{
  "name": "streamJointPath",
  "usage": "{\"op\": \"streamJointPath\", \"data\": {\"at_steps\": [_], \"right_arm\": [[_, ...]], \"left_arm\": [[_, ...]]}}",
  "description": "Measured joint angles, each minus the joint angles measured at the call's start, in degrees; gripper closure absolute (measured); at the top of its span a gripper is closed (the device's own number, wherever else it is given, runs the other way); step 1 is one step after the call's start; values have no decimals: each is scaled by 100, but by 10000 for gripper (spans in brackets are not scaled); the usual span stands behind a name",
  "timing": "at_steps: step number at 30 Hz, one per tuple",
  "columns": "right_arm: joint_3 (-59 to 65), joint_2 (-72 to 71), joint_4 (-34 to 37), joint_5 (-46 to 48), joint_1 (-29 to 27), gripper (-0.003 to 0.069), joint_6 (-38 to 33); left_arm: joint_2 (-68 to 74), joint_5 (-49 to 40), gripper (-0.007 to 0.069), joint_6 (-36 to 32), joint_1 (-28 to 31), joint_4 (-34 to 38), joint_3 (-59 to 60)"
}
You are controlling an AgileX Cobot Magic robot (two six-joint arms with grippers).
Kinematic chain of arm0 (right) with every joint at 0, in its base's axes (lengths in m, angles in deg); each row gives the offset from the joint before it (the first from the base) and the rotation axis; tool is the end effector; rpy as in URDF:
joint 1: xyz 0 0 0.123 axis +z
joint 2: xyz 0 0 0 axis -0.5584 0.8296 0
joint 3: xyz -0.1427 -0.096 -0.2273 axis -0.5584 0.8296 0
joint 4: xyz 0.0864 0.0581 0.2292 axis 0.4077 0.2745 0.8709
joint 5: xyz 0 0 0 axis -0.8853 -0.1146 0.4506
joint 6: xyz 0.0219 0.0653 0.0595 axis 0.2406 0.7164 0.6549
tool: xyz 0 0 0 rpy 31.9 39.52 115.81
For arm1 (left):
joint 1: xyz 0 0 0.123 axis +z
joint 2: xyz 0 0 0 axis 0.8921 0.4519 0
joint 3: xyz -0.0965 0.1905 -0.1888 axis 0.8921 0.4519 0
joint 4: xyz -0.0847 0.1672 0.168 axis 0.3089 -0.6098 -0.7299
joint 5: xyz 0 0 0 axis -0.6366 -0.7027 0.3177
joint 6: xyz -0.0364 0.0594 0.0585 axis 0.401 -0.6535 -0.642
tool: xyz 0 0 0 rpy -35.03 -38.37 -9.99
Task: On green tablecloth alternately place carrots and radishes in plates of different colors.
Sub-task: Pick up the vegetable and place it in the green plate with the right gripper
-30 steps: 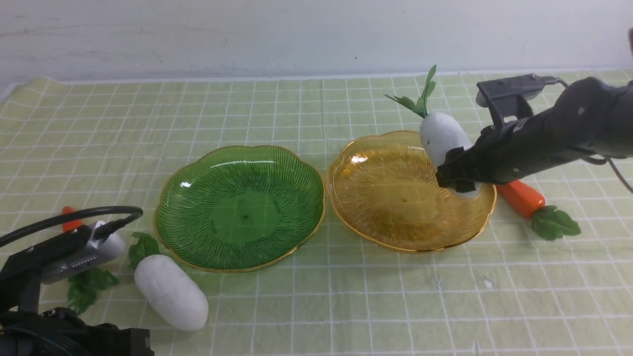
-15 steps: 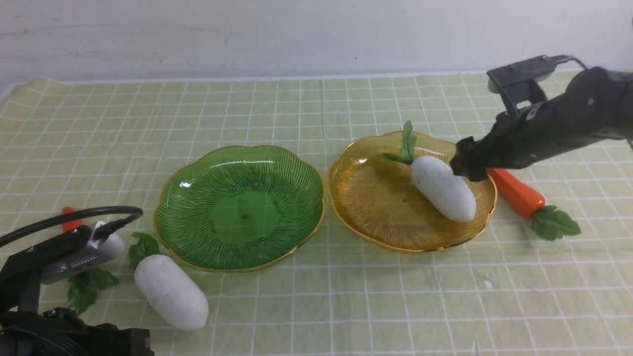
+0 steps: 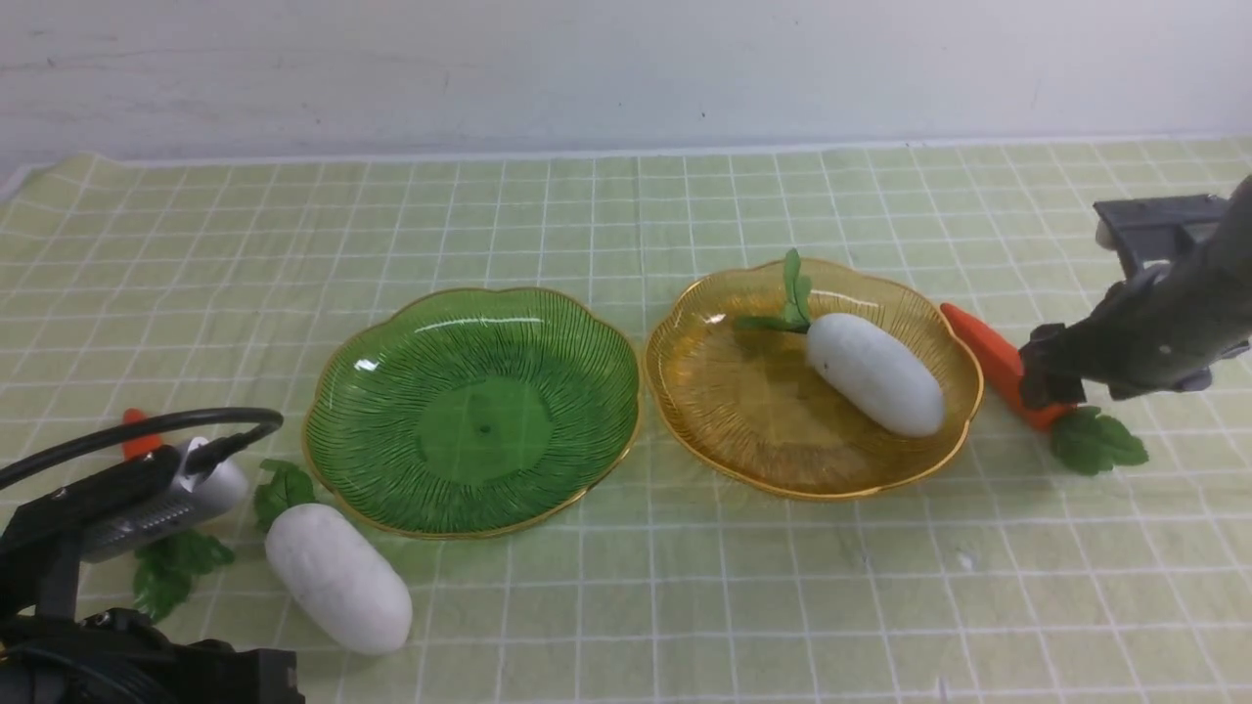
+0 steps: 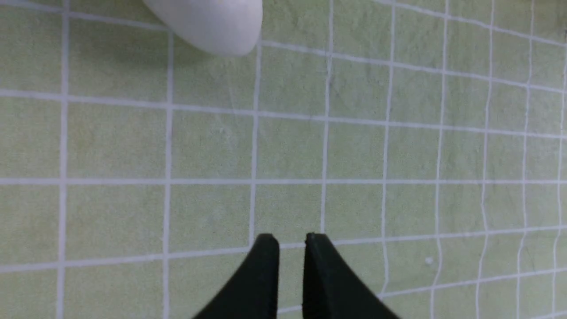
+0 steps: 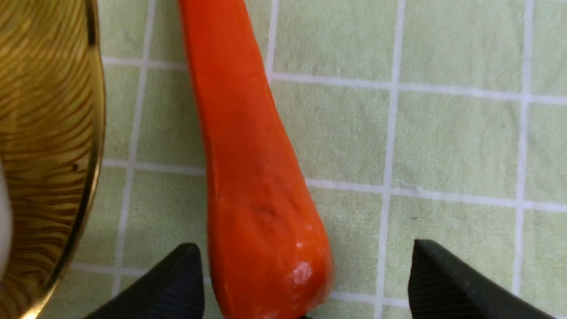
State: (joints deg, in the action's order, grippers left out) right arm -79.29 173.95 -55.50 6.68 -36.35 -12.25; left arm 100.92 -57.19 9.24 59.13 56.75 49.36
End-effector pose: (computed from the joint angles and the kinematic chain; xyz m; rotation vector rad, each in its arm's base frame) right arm 0.3974 -0.0064 0.1595 -0.1487 2.7849 0.1178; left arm 0.1370 -0.0433 0.2402 -0.1946 2.6749 -0.6252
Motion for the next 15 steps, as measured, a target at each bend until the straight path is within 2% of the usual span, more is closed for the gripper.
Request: {"op": "streamJointPath", "data": {"at_steps": [6,9,12,15], "right_arm": [[-17,241,-89,74,0,125,17],[-17,246,-177,68,0,189,17],[-17,246,-276,92,0,358,17],[-17,241,-300,145,0,377,17]], "left_arm": [[0,0,555,0,0,0,0],[0,0,555,0,0,0,0],[0,0,555,0,0,0,0],[0,0,555,0,0,0,0]]}}
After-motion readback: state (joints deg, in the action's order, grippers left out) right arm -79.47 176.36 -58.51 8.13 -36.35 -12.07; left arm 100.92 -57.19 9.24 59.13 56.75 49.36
